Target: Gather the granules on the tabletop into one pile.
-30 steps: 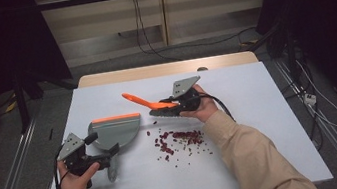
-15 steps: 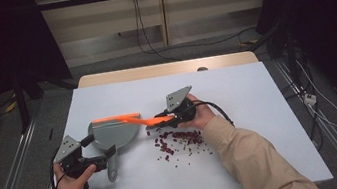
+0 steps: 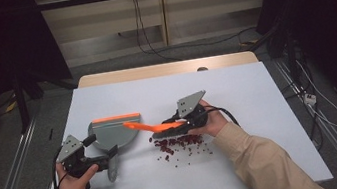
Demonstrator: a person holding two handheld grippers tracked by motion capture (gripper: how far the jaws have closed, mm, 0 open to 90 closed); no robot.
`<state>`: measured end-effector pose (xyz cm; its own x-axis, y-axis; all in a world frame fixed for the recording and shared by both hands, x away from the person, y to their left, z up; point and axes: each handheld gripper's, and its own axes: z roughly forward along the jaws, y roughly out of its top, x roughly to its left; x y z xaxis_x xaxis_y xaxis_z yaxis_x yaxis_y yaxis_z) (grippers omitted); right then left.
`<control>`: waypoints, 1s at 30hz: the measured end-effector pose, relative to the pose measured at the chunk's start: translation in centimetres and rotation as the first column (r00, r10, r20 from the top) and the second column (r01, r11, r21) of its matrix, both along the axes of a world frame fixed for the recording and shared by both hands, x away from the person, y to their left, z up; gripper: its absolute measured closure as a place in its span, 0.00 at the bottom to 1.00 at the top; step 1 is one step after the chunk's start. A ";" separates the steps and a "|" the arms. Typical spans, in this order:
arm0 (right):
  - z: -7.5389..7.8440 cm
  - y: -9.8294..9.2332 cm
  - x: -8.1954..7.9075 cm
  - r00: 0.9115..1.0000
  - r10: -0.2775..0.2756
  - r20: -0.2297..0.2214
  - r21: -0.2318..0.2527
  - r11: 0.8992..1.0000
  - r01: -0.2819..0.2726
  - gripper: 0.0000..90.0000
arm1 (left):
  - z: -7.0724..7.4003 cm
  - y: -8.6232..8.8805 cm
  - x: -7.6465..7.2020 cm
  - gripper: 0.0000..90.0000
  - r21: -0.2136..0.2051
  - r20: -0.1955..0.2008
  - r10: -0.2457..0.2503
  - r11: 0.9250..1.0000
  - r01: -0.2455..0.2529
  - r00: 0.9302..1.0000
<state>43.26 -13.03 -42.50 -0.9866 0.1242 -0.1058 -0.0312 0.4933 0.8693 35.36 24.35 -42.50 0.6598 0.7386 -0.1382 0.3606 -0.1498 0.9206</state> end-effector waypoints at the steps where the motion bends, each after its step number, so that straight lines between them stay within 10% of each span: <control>1: 0.2 -0.1 0.2 1.000 -0.011 -0.003 0.013 1.000 0.011 0.79 | 0.0 0.0 0.0 0.05 -0.001 0.000 -0.003 1.000 0.003 1.000; 10: -1.1 2.2 2.5 0.999 -0.043 0.014 -0.010 0.999 0.044 0.79 | -0.1 0.3 0.1 0.05 -0.003 -0.005 0.002 1.000 -0.002 1.000; 23: -0.8 2.3 0.0 0.999 0.032 -0.034 -0.008 0.999 -0.032 0.79 | 0.0 0.2 0.1 0.05 0.001 -0.001 -0.002 1.000 0.002 1.000; 30: 1.5 -0.2 0.2 0.993 -0.113 -0.040 0.060 0.992 0.115 0.79 | -0.1 0.0 0.2 0.05 -0.004 -0.001 -0.009 1.000 0.009 1.000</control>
<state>43.51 -13.19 -41.02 -0.9686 0.2416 -0.0583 0.0550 0.4371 0.8977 35.61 24.38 -42.59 0.6666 0.7318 -0.1415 0.3600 -0.1498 0.9209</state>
